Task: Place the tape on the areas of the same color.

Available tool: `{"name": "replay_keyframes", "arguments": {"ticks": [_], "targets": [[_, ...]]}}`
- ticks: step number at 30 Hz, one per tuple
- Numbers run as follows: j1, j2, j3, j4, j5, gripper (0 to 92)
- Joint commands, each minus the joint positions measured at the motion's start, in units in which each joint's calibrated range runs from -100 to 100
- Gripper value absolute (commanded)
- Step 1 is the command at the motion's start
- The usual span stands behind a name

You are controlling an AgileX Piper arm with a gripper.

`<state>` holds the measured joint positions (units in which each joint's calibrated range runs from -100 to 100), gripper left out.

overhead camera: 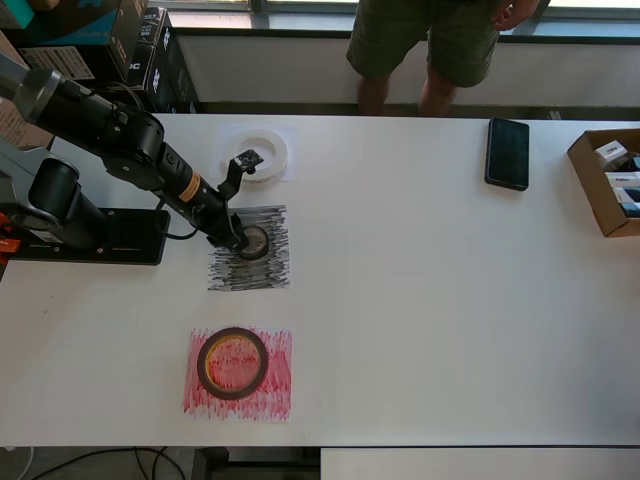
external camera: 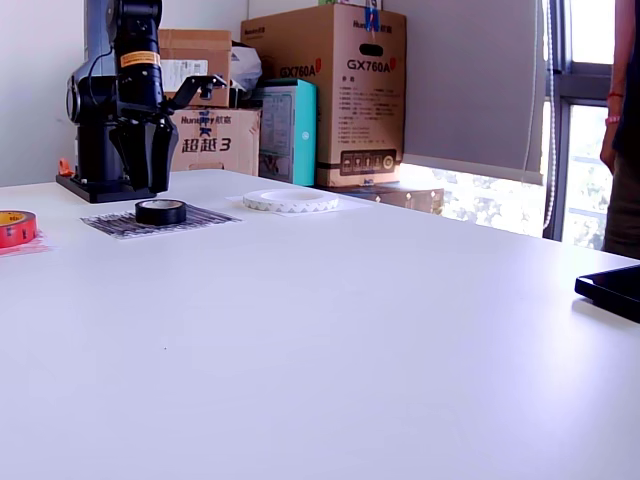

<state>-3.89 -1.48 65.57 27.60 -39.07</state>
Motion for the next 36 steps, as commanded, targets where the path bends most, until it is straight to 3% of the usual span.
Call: {"name": "replay_keyframes", "arguments": {"ticks": [1, 8, 13, 23, 36], "targets": [[0.19, -0.21, -5.00, -0.23, 2.49, 49.4], [1.38, -0.39, -11.18, -0.23, 4.86, 49.4], [1.45, -8.53, -12.00, -0.23, 5.76, 49.4], [5.56, -27.99, -6.00, -0.40, 5.27, 49.4], [6.66, -42.40, 2.27, -0.91, 5.03, 49.0]]}}
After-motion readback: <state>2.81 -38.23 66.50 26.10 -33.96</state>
